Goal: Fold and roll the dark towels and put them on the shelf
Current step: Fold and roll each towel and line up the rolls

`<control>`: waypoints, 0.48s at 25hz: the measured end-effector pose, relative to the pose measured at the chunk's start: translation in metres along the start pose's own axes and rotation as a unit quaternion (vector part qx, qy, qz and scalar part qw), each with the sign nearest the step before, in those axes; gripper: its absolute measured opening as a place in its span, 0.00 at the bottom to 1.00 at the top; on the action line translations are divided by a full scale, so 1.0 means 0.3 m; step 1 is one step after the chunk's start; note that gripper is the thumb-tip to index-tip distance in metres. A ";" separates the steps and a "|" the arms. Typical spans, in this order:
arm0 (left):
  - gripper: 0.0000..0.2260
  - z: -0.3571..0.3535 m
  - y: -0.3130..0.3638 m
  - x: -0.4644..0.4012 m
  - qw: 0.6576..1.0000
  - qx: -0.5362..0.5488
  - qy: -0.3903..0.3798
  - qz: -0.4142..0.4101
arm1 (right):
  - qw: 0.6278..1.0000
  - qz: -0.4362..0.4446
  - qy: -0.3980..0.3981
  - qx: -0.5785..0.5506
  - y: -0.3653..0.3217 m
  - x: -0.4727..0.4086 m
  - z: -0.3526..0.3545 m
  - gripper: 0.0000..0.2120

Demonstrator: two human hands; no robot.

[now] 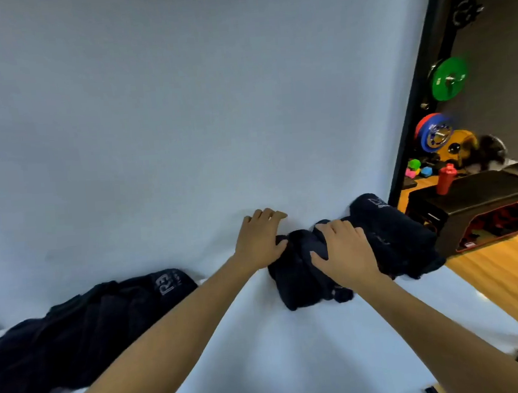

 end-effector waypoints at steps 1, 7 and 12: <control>0.25 0.046 -0.097 0.125 0.999 0.001 0.003 0.036 | 0.999 0.026 -0.014 -0.022 -0.121 0.014 -0.021 0.22; 0.22 0.218 -0.461 0.680 0.973 -0.033 -0.079 0.216 | 0.963 0.140 -0.173 -0.153 -0.665 0.109 -0.158 0.23; 0.31 0.191 -0.531 0.985 0.963 -0.023 -0.149 0.221 | 0.951 0.192 -0.211 -0.120 -0.932 0.196 -0.354 0.17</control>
Point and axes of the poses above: each hand's wrist, its own x-axis away from the middle knuckle, its own z-axis out of the back of the hand, y = z × x, the point moved 1 cm from there along -x, towards the middle knuckle, and after that the axes turned 9 degrees about -z, right-handed, at the moved point
